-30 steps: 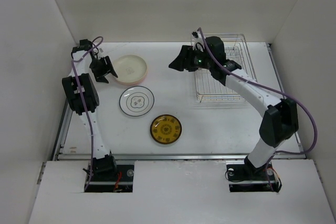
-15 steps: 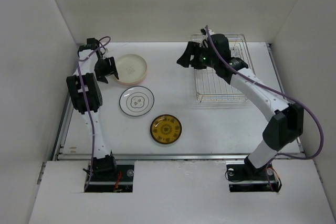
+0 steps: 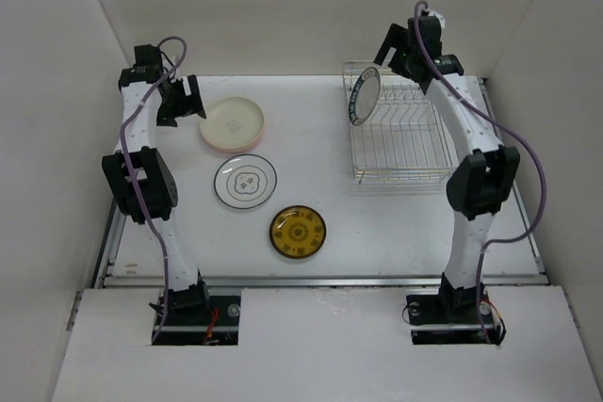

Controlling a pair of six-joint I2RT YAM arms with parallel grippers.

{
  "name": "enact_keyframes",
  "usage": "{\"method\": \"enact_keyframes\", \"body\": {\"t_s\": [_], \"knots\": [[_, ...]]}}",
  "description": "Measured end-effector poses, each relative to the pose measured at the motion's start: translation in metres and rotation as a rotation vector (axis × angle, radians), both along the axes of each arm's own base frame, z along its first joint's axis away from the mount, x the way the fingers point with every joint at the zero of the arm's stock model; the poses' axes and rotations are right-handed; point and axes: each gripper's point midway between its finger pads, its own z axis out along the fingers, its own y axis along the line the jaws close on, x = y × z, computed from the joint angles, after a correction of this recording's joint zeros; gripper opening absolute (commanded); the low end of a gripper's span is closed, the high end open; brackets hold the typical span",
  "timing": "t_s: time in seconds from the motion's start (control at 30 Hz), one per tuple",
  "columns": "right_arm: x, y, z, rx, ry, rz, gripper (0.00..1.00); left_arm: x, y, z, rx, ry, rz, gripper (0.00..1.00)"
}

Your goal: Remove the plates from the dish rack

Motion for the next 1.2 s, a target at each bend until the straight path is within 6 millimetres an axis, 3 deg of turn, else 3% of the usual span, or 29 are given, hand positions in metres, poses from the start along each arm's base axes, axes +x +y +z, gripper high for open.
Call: {"method": "enact_keyframes", "body": {"t_s": [0.1, 0.2, 0.23, 0.3, 0.33, 0.4, 0.43, 0.5, 0.63, 0.77, 0.9, 1.0, 1.2], "knots": [[0.017, -0.001, -0.060, -0.024, 0.113, 0.017, 0.87, -0.009, 0.000, 0.030, 0.029, -0.065, -0.027, 0.83], [0.016, 0.008, -0.113, -0.029, 0.222, 0.068, 0.77, -0.024, 0.000, 0.047, 0.060, -0.091, -0.067, 0.84], [0.012, 0.010, -0.128, -0.029, 0.257, 0.084, 0.67, -0.031, -0.001, 0.048, 0.068, -0.085, -0.083, 0.87], [0.007, 0.014, -0.137, -0.030, 0.281, 0.103, 0.56, -0.045, -0.002, 0.044, 0.080, -0.065, -0.109, 0.88], [0.007, 0.015, -0.137, -0.031, 0.282, 0.111, 0.44, -0.053, -0.002, 0.040, 0.083, -0.044, -0.124, 0.88], [0.008, 0.017, -0.136, -0.027, 0.272, 0.120, 0.30, -0.070, -0.005, 0.030, 0.079, 0.004, -0.153, 0.89], [0.010, 0.018, -0.134, -0.025, 0.264, 0.124, 0.16, -0.078, -0.007, 0.026, 0.073, 0.026, -0.166, 0.89], [0.010, 0.017, -0.134, -0.044, 0.260, 0.129, 0.03, -0.093, -0.010, 0.018, 0.064, 0.069, -0.191, 0.92], [0.009, 0.008, -0.135, -0.092, 0.264, 0.107, 0.00, -0.110, -0.017, 0.022, 0.039, 0.091, -0.234, 0.96], [0.003, 0.009, -0.129, -0.115, 0.260, 0.100, 0.00, -0.118, -0.026, 0.044, 0.021, 0.036, -0.268, 1.00], [-0.012, -0.003, -0.105, -0.178, 0.238, 0.025, 0.00, -0.125, -0.038, 0.071, -0.005, -0.055, -0.315, 1.00], [-0.030, -0.019, -0.066, -0.232, 0.186, -0.066, 0.00, -0.129, -0.048, 0.090, -0.037, -0.112, -0.355, 1.00], [-0.084, -0.038, 0.078, -0.172, -0.118, -0.173, 0.00, -0.131, -0.069, 0.109, -0.082, -0.167, -0.430, 1.00]]}}
